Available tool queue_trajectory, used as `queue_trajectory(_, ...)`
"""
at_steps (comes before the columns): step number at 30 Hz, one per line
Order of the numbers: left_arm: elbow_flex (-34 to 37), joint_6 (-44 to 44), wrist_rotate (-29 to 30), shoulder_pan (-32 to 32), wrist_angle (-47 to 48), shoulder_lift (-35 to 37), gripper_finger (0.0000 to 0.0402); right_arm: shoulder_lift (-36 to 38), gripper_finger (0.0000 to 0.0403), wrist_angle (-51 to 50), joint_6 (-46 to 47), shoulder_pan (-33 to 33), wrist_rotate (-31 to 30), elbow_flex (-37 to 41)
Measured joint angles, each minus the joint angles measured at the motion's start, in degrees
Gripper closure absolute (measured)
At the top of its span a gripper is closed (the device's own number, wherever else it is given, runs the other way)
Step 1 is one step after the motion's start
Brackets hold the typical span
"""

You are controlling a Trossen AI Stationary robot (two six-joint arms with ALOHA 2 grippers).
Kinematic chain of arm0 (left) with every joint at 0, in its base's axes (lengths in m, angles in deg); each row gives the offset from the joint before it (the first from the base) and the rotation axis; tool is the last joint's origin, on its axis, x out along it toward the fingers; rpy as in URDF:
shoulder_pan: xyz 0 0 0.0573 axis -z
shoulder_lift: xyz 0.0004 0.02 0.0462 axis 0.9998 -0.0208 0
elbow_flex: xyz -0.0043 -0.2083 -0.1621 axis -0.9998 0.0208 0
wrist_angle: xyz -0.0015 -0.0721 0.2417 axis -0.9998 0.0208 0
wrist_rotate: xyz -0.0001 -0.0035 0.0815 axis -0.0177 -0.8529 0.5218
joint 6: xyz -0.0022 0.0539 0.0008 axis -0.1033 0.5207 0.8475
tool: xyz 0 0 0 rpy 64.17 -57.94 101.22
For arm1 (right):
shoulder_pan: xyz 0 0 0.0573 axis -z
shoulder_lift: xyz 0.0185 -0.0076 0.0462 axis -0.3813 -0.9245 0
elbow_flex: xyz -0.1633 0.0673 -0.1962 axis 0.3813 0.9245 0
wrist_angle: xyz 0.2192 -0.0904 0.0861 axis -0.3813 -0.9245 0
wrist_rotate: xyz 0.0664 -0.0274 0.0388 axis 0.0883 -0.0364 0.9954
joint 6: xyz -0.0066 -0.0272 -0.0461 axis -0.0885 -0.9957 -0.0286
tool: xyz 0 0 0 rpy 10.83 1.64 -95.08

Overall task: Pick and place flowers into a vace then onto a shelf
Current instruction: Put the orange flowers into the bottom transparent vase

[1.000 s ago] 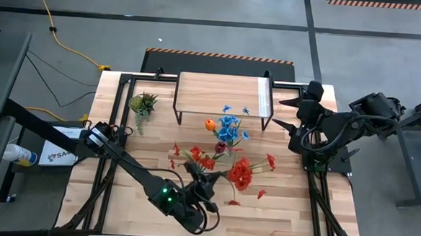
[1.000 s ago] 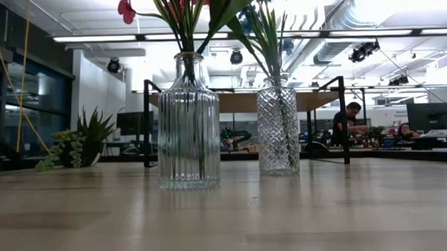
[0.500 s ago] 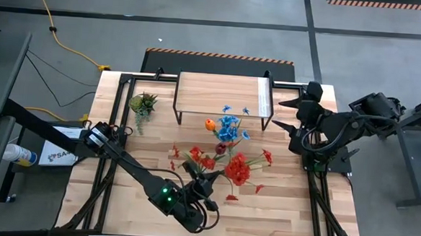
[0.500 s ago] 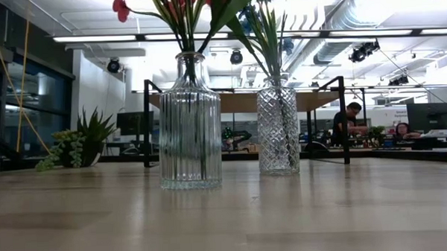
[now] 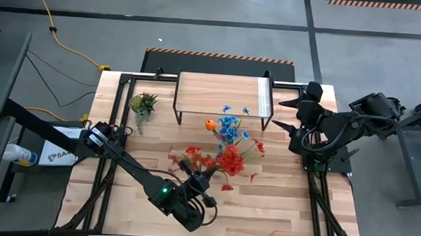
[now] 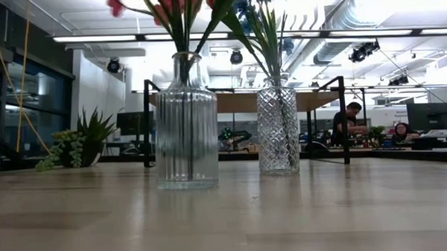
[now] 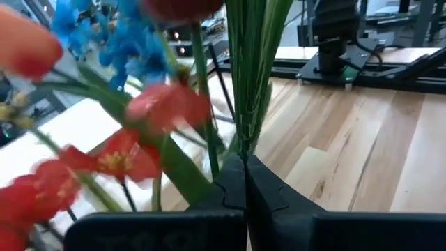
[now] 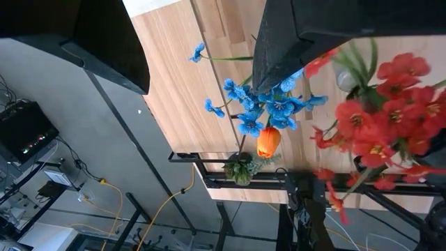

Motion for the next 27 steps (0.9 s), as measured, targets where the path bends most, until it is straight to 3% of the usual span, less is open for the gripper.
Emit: queue_trajectory(27, 0.00, -2.36, -0.95, 4.44, 1.20, 0.00, 0.0377, -0.03, 0.0158, 0.31, 0.02, 0.00, -0.49, 0.00)
